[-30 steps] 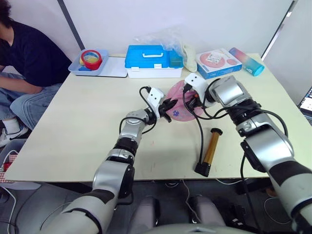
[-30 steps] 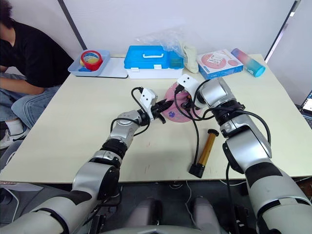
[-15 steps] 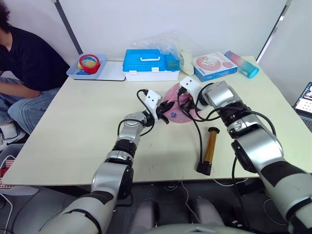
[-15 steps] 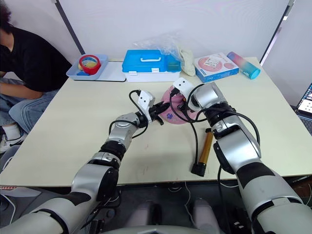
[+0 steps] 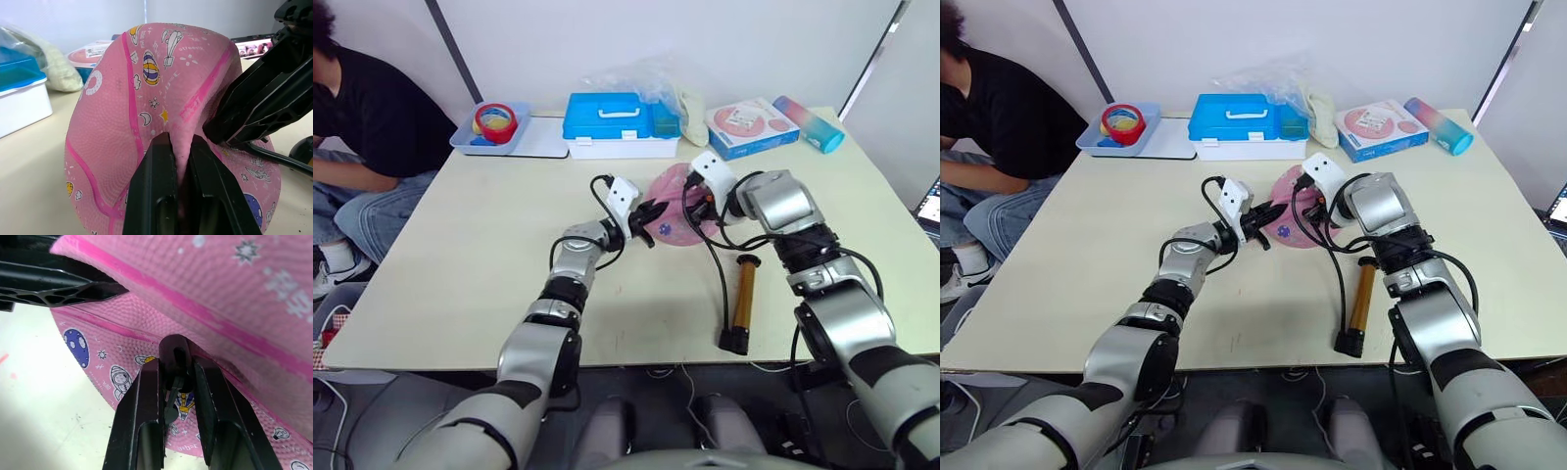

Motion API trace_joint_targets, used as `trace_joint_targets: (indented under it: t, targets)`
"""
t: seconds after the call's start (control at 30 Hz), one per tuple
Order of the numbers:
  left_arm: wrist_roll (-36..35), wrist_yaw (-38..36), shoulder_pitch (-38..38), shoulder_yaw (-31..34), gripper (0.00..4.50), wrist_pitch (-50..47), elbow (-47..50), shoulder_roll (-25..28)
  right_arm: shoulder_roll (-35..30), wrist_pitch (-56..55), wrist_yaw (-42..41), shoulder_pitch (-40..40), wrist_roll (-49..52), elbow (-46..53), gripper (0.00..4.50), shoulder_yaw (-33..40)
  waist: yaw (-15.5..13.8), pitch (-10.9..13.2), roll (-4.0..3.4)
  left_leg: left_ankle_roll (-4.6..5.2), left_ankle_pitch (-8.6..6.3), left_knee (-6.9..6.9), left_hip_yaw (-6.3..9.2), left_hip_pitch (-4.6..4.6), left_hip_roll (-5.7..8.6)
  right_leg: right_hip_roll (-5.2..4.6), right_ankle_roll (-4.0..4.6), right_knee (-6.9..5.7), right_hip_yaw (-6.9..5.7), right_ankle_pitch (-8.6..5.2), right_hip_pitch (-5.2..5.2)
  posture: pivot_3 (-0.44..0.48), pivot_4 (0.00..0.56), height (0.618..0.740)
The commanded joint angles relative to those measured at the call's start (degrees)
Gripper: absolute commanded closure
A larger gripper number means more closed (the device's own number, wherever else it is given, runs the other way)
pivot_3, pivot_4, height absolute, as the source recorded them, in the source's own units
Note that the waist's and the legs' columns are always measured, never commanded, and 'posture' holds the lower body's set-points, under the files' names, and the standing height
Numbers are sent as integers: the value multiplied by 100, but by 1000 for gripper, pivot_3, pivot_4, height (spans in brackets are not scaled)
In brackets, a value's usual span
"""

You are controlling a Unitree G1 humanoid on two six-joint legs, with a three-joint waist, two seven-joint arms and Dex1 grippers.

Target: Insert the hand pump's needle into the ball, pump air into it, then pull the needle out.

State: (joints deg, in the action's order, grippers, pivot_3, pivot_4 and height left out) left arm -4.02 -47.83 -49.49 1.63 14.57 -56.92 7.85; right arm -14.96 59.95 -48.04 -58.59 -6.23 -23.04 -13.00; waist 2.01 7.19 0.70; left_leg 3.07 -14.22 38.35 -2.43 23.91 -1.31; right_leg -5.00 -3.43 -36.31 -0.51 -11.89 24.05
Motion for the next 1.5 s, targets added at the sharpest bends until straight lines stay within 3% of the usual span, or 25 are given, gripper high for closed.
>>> trace_joint_targets:
  t: [0.03, 0.2, 0.23, 0.5, 0.8, 0.9, 1.1, 1.37, 1.5]
  targets:
    - [204, -191, -49, -347, 4500, -53, -208, -246, -24, 251, -83, 138, 437, 910, 2815, 68, -25, 11, -15, 0, 0, -6, 2, 5, 1, 0, -1, 12, -3, 0, 0, 0, 150, 740]
    - [227, -209, -87, -340, 4500, -22, -266, -279, -397, 552, -120, 480, 785, 1828, 270, 194, -166, 24, -31, 3, 0, -5, 43, 78, 11, 3, -26, 47, -49, 14, 29, 0, 150, 740]
    - [230, -214, -97, -342, 4500, -14, -285, -283, -491, 607, -121, 562, 878, 2059, 40, 265, -188, 28, -32, 3, 0, -3, 47, 91, 15, 3, -26, 47, -54, 15, 36, 0, 150, 740]
    - [216, -250, -153, -376, 4500, 40, -379, -263, -1048, 658, 90, 1273, 1505, 3423, 40, 787, -288, 55, -33, 4, 0, -1, 84, 91, 43, 6, -34, 49, -89, 6, 18, 0, 150, 740]
    - [230, -278, -214, -391, 4500, 113, -506, -242, -1533, -238, 195, 2826, 2205, 4566, 40, 1750, -284, 66, -29, 4, 1, 2, 126, 84, 63, 1, -47, 61, -115, -3, -17, 0, 150, 740]
    - [239, -293, -267, -394, 4500, 120, -564, -228, -1589, -529, 66, 3563, 2579, 4897, 40, 2405, -300, 72, -21, 4, 1, 3, 132, 81, 64, 2, -47, 59, -119, -4, -22, 0, 150, 740]
    - [249, -312, -350, -402, 4500, 141, -673, -206, -1703, -1413, 9, 4984, 2942, 5086, 40, 3421, -308, 79, -11, 4, 1, 6, 138, 81, 70, -3, -56, 63, -123, -9, -34, 0, 150, 740]
    - [303, -330, -451, -418, 4500, 171, -842, -194, -1998, -2749, -1193, 6671, 3905, 4450, 40, 5001, -292, 84, -9, 4, 1, 10, 138, 66, 70, -2, -58, 62, -118, -11, -46, 0, 150, 740]
    - [323, -333, -539, -419, 4500, 185, -929, -201, -2090, -3484, -1540, 7123, 3991, 4057, 40, 5402, -289, 84, -8, 4, 1, 12, 136, 60, 68, 0, -58, 61, -114, -12, -49, 0, 150, 740]
